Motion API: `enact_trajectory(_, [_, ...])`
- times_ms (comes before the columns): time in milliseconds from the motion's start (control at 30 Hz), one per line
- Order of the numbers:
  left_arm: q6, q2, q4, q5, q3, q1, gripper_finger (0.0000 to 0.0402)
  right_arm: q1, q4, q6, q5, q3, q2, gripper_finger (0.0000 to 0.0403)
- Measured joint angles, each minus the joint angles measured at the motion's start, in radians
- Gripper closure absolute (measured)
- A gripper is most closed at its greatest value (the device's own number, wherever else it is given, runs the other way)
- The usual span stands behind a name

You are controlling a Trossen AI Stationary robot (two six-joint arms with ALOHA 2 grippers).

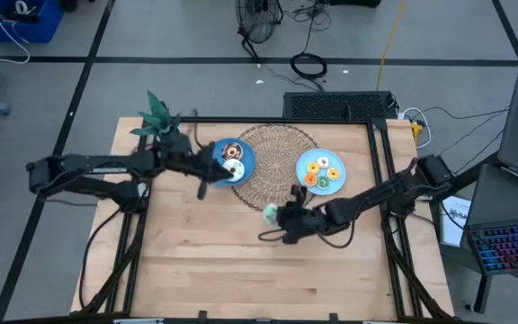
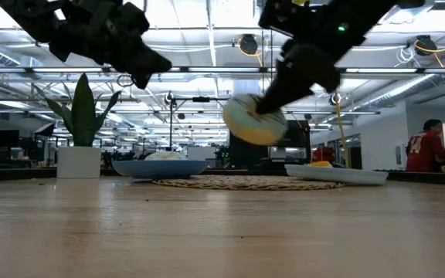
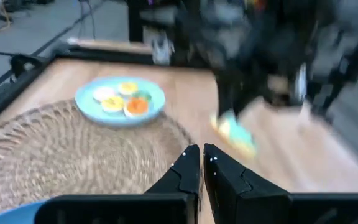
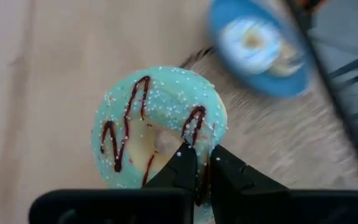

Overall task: Pick & Place donuts
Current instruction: Put the large blue donut on the dark blue plate

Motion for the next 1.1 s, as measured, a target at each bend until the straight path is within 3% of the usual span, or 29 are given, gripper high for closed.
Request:
enact_trajectory(133, [0.081, 0.077, 0.025, -0.16, 0.0, -0.103, 0.0357, -0.041, 0.048, -0.105, 0.117, 0.0, -0.026, 0.0385])
enact_trajectory(267, [0.047, 0.111, 0.095, -0.288, 0.0, -0.153, 0.0299, -0.085, 0.055, -0.155, 0.219, 0.0, -0.038, 0.0388])
enact_trajectory(533, [-0.048, 0.112, 0.125, -0.308, 0.0, -0.182, 0.0195, -0.18, 0.123, -0.215, 0.243, 0.0, -0.039, 0.0387])
enact_trajectory(800, [-0.161, 0.195, 0.264, -0.341, -0.001, -0.2, 0.0177, -0.214, 0.276, -0.323, 0.241, 0.0, -0.039, 0.0386])
enact_trajectory(1100, [-0.175, 0.322, 0.455, -0.435, 0.001, -0.193, 0.0178, -0.214, 0.304, -0.343, 0.24, 0.0, -0.039, 0.0386])
